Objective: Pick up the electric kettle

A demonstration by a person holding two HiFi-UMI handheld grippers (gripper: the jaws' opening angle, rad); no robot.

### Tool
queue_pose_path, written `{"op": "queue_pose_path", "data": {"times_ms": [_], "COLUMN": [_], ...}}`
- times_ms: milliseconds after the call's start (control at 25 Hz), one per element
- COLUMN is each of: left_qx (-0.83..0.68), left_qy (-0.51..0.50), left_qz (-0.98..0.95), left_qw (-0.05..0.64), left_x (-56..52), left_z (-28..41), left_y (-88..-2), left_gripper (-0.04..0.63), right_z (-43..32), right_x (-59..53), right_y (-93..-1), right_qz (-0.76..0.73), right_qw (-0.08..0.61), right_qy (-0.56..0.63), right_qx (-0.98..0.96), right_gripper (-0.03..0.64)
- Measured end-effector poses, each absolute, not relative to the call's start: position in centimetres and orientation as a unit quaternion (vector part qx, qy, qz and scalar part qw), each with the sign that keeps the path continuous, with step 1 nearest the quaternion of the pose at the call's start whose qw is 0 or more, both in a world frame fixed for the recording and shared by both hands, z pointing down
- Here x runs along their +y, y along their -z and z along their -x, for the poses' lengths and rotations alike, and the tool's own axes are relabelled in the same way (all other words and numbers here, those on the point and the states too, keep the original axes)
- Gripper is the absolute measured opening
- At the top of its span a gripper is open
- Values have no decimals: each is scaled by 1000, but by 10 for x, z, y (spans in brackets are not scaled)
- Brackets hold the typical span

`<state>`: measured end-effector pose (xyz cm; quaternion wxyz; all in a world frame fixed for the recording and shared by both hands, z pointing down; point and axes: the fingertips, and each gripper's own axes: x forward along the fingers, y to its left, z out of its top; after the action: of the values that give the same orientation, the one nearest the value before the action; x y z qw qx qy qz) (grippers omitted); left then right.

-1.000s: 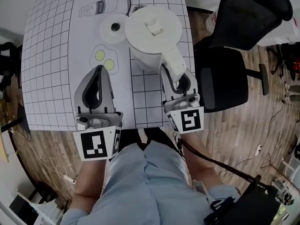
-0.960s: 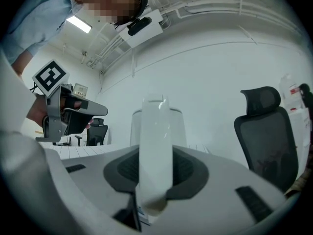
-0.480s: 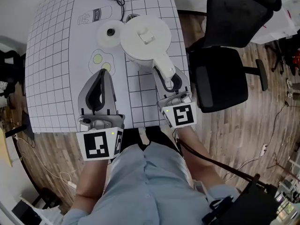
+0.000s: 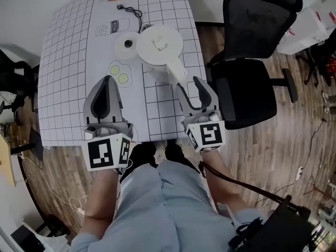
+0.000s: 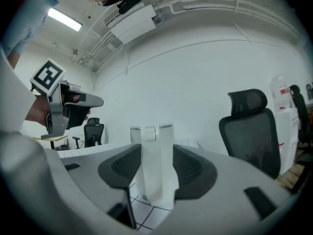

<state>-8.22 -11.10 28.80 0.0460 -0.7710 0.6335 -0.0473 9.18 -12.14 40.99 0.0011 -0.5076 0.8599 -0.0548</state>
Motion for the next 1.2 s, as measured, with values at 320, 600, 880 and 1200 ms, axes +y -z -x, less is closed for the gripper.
{"op": "queue_pose_path", "data": {"times_ms": [320,600,880,1200], "left_qx": [612,608,613,613], "left_qy": [30,2,-11,-13], "left_qz": [789,789,782,782], "left_qw": [47,88,108,113], "left_x": [-94,-86,-82,-78], "left_z": [78,114,137,139], "left_y": [-292,-251,-235,-238], "left_gripper": [0,0,0,0], "right_z": [-63,12,47,56], "right_x": [-85,-89,-90,-90], "right_y": [-327,-287,-265,-247], "right_qz": [475,459,456,458], "right_qw": [76,76,70,92], "right_qy": [17,-12,-51,-73], "right_qx": [876,885,886,881], "right_gripper": [125,22,6,2]}}
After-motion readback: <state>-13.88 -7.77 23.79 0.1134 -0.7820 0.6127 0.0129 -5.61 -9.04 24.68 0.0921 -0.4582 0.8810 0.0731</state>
